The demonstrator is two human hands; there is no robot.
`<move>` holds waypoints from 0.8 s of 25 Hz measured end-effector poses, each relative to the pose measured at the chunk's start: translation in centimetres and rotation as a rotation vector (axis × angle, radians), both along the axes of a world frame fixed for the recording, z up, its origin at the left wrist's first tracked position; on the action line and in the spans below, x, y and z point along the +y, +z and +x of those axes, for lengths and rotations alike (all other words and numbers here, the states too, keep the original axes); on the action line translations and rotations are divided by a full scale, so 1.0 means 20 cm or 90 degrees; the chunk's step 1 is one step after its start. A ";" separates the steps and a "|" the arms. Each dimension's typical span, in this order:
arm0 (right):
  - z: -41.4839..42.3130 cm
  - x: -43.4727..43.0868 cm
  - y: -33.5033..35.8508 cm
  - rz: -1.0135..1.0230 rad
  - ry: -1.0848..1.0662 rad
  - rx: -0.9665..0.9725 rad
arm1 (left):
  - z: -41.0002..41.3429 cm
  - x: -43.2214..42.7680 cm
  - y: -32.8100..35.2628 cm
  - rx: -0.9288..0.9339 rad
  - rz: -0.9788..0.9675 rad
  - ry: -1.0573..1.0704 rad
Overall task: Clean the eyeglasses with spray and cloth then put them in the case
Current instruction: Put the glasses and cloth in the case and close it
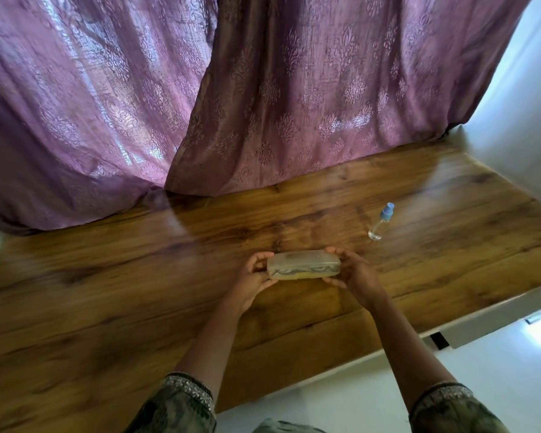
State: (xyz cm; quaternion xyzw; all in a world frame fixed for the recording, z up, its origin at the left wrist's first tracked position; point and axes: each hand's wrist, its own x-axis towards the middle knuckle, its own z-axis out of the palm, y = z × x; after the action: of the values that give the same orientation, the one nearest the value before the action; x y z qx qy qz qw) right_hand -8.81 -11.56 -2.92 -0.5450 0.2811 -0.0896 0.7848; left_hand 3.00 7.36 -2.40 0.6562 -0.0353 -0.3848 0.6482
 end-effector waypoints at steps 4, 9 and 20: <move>-0.01 0.01 -0.01 -0.027 -0.036 -0.035 | -0.01 -0.02 0.01 0.013 -0.018 0.019; -0.04 -0.01 -0.02 -0.023 -0.068 -0.090 | -0.04 -0.06 0.02 -0.033 -0.023 0.054; -0.03 -0.07 -0.05 0.013 -0.124 0.035 | -0.06 -0.12 0.01 0.040 -0.019 0.115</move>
State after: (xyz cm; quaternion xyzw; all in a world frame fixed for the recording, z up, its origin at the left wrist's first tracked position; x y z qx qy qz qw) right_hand -9.40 -12.97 -3.86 -0.5092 0.3555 -0.1477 0.7697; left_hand 1.75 4.89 -2.16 0.6344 0.0385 -0.3445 0.6910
